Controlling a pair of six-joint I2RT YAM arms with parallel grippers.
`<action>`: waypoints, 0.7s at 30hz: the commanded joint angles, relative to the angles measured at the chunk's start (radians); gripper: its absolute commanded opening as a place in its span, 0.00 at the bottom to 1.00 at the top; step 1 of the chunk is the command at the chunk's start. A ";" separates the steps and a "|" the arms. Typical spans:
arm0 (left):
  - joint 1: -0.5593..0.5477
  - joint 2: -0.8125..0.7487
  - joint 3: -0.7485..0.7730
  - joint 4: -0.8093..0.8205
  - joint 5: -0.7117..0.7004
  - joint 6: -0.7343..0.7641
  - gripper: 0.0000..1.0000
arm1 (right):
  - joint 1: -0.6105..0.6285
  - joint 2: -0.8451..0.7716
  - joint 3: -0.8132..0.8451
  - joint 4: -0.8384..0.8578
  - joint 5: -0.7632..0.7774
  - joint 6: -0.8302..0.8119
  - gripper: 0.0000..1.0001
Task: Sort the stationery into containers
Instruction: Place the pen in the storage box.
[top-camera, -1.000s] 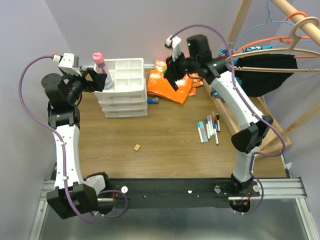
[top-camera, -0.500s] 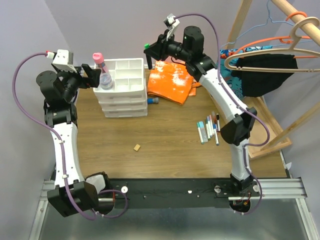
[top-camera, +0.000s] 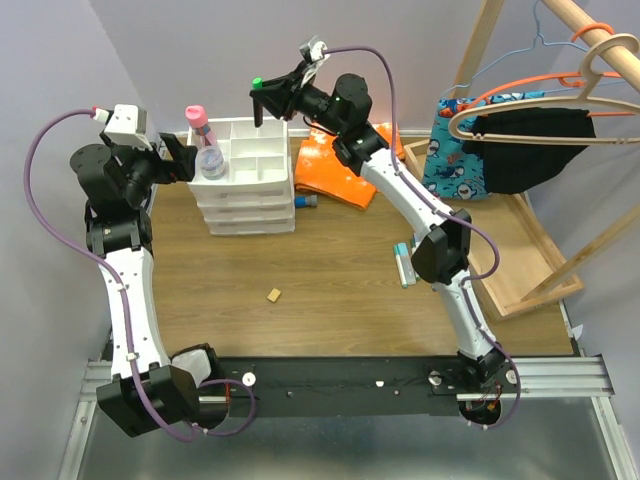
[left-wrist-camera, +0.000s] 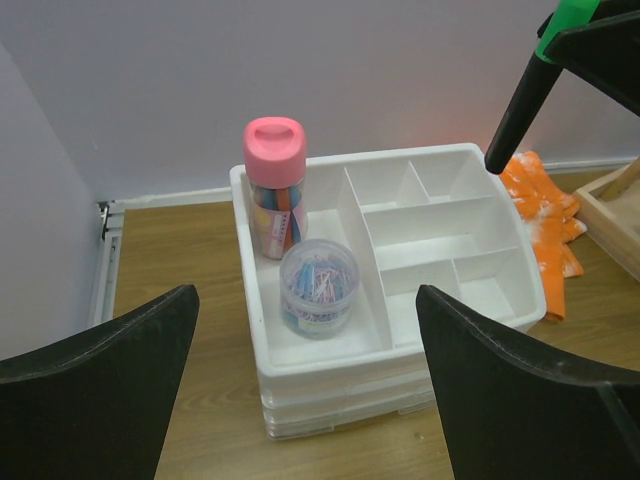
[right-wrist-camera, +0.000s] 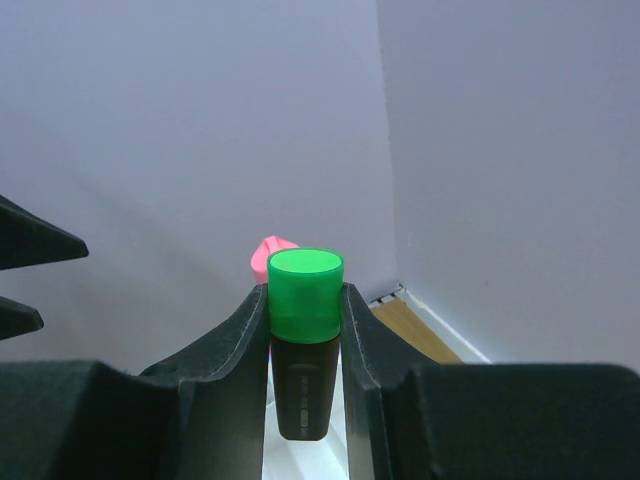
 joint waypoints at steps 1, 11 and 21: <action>0.012 -0.033 0.005 -0.048 -0.024 0.034 0.99 | 0.018 0.044 0.029 0.124 0.051 -0.021 0.27; 0.023 -0.059 0.000 -0.095 -0.028 0.054 0.99 | 0.037 0.113 0.042 0.199 0.089 -0.058 0.29; 0.055 -0.085 -0.004 -0.131 -0.030 0.063 0.99 | 0.047 0.176 0.054 0.239 0.097 -0.099 0.29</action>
